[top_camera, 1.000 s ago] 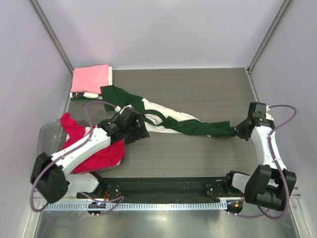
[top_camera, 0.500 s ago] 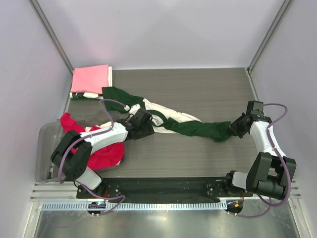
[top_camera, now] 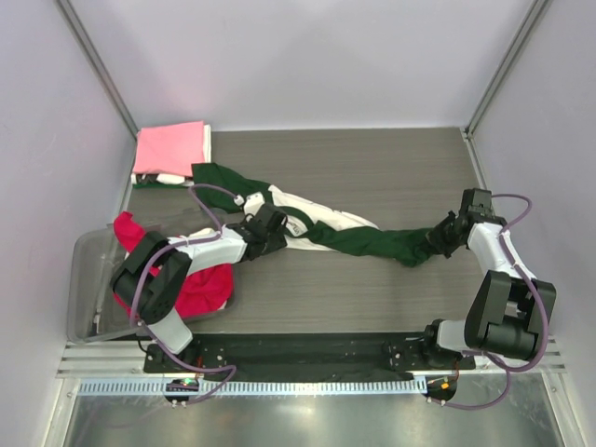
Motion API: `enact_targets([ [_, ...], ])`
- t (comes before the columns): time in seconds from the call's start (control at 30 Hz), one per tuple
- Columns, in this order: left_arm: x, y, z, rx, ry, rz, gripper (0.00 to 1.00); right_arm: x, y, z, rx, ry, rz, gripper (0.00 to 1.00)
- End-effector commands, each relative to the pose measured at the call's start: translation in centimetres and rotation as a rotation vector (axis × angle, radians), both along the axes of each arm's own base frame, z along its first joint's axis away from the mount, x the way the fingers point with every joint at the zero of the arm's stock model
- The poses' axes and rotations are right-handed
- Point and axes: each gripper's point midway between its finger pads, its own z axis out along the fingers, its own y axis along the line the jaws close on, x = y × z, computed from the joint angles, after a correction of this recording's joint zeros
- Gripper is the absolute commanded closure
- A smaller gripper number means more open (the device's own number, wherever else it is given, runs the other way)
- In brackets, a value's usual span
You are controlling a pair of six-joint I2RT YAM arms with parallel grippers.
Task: Fold and stack the t-shirts
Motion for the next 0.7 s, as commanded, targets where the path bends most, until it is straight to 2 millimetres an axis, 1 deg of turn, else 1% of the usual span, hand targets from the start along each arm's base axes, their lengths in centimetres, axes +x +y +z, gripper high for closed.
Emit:
enact_targets([
  [0.0, 1.5, 0.9, 0.4, 0.022, -0.071, 0.025, 0.48, 1.1, 0.4, 0.8, 0.012, -0.046, 0.036, 0.99],
  [0.07, 1.6, 0.5, 0.0, 0.016, -0.074, 0.015, 0.53, 1.1, 0.5, 0.7, 0.014, -0.046, 0.040, 0.99],
  [0.1, 1.7, 0.5, -0.3, 0.014, -0.069, 0.011, 0.64, 1.2, 0.5, 0.7, 0.015, -0.047, 0.041, 0.99],
  [0.2, 1.9, -0.5, -0.7, -0.015, -0.069, -0.018, 0.74, 1.2, 0.6, 0.6, 0.015, -0.045, 0.043, 0.99],
  [0.27, 1.9, -0.9, -0.7, -0.029, -0.066, -0.031, 0.83, 1.2, 0.5, 0.6, 0.013, -0.041, 0.044, 0.99],
  [0.3, 1.9, -1.1, -0.3, -0.043, -0.069, -0.035, 0.95, 1.3, 0.5, 0.6, 0.011, -0.042, 0.043, 0.99],
  [0.33, 1.9, -1.3, 0.1, -0.055, -0.075, -0.041, 1.00, 1.3, 0.5, 0.6, 0.012, -0.043, 0.044, 0.99],
  [0.37, 2.0, -1.6, 0.9, -0.072, -0.090, -0.043, 1.00, 1.3, 0.5, 0.5, 0.016, -0.040, 0.045, 0.99],
  [0.4, 2.1, -1.7, 2.7, -0.099, -0.120, -0.045, 1.00, 1.4, 0.6, 0.6, 0.022, -0.043, 0.045, 0.99],
  [0.47, 1.7, -1.3, 4.7, -0.107, -0.118, -0.022, 1.00, 1.5, 1.0, 0.8, 0.043, -0.050, 0.047, 0.99],
  [0.5, 1.7, -1.2, 7.5, -0.134, -0.158, -0.020, 1.00, 1.7, 1.4, 1.2, 0.074, -0.061, 0.050, 0.99],
  [0.57, 1.1, -0.8, 10.7, -0.150, -0.172, -0.018, 1.00, 2.1, 2.1, 2.2, 0.108, -0.086, 0.054, 0.99],
  [0.6, 0.9, -0.6, 12.3, -0.159, -0.186, -0.017, 1.00, 2.7, 2.6, 3.1, 0.128, -0.108, 0.056, 0.99],
  [0.63, 0.3, -0.2, 15.4, -0.177, -0.212, -0.019, 1.00, 2.8, 2.9, 3.7, 0.139, -0.112, 0.052, 0.99],
  [0.67, 0.1, 0.0, 17.2, -0.184, -0.230, -0.025, 1.00, 3.6, 3.0, 5.4, 0.139, -0.153, 0.056, 0.99],
])
